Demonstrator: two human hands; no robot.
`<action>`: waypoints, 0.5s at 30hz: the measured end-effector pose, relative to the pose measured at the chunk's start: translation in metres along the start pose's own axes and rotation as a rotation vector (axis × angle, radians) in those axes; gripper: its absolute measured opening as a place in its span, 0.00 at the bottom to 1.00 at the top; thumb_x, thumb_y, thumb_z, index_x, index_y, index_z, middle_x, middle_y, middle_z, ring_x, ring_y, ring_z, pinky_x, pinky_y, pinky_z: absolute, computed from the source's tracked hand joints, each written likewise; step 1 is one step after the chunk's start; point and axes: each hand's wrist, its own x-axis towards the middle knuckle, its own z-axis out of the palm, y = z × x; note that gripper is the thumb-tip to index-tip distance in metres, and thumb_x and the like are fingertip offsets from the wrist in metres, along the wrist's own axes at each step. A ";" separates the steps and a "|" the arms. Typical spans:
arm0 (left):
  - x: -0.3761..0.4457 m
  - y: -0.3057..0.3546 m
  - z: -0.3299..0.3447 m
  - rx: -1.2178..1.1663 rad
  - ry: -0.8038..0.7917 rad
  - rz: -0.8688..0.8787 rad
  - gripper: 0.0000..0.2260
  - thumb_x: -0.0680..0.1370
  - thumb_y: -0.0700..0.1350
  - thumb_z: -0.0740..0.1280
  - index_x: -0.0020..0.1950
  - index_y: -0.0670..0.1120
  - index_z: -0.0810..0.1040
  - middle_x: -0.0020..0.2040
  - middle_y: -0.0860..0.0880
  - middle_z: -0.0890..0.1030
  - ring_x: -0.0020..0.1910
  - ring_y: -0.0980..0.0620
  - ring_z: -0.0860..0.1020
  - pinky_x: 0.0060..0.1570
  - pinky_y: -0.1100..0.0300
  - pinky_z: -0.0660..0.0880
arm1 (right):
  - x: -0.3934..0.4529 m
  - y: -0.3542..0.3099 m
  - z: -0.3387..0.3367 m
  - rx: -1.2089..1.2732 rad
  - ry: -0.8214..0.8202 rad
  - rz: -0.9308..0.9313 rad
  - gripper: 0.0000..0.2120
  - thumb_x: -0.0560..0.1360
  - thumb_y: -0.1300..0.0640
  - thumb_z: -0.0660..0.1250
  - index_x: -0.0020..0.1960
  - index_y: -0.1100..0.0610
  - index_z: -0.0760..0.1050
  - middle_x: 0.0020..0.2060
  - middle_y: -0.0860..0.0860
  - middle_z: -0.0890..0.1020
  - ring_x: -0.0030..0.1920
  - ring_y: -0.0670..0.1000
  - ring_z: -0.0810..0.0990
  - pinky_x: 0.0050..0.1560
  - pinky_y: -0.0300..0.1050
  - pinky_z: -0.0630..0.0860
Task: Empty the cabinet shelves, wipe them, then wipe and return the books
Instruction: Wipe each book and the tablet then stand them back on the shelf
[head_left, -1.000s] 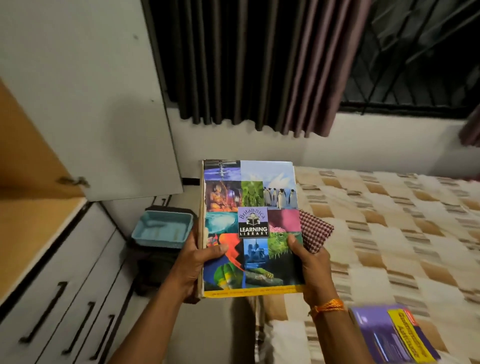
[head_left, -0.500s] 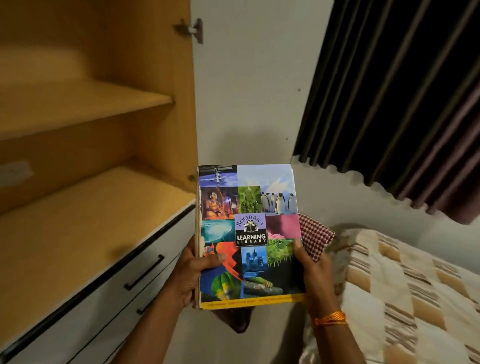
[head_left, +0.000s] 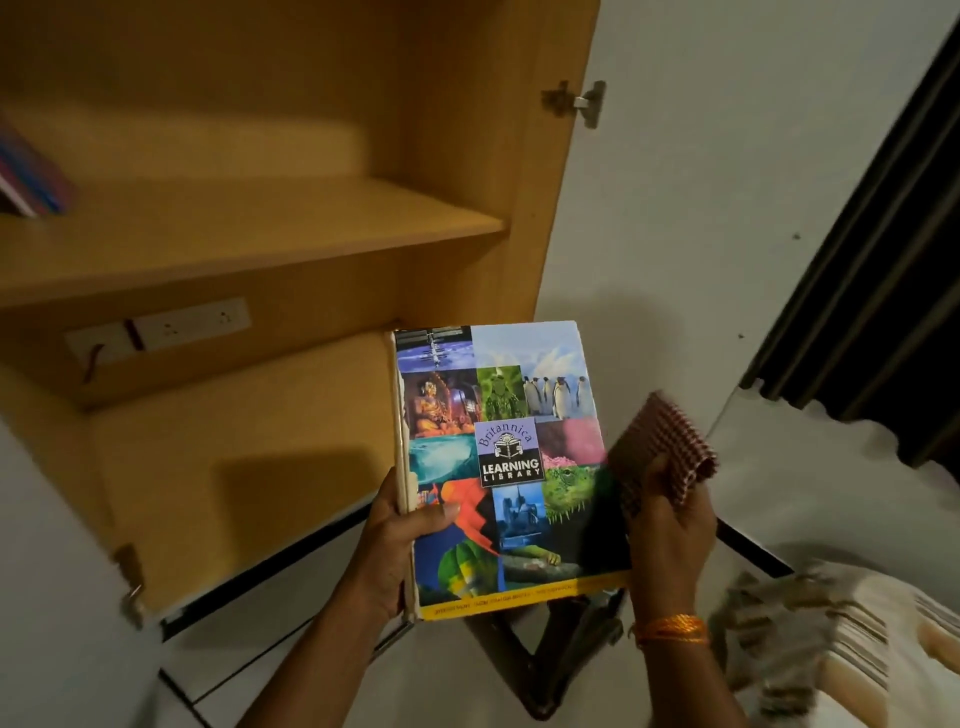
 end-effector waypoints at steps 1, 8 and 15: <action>-0.001 0.004 -0.001 -0.019 0.023 0.015 0.30 0.65 0.37 0.74 0.66 0.51 0.78 0.59 0.47 0.85 0.58 0.43 0.83 0.55 0.45 0.79 | -0.001 -0.010 0.009 -0.011 0.029 -0.074 0.08 0.82 0.54 0.65 0.58 0.53 0.79 0.52 0.51 0.82 0.53 0.51 0.80 0.57 0.59 0.80; -0.008 0.014 0.008 -0.023 0.079 0.091 0.29 0.65 0.35 0.75 0.65 0.48 0.77 0.60 0.47 0.84 0.61 0.42 0.82 0.55 0.48 0.79 | -0.038 -0.049 0.077 -0.224 -0.529 -0.651 0.29 0.73 0.60 0.60 0.74 0.48 0.70 0.74 0.50 0.71 0.74 0.53 0.68 0.70 0.51 0.72; -0.026 0.023 0.014 -0.074 0.110 0.184 0.27 0.66 0.27 0.73 0.62 0.45 0.77 0.52 0.49 0.87 0.50 0.50 0.86 0.42 0.60 0.81 | -0.048 -0.031 0.094 -0.684 -0.748 -0.920 0.32 0.74 0.41 0.58 0.78 0.44 0.62 0.81 0.50 0.55 0.81 0.58 0.46 0.77 0.64 0.48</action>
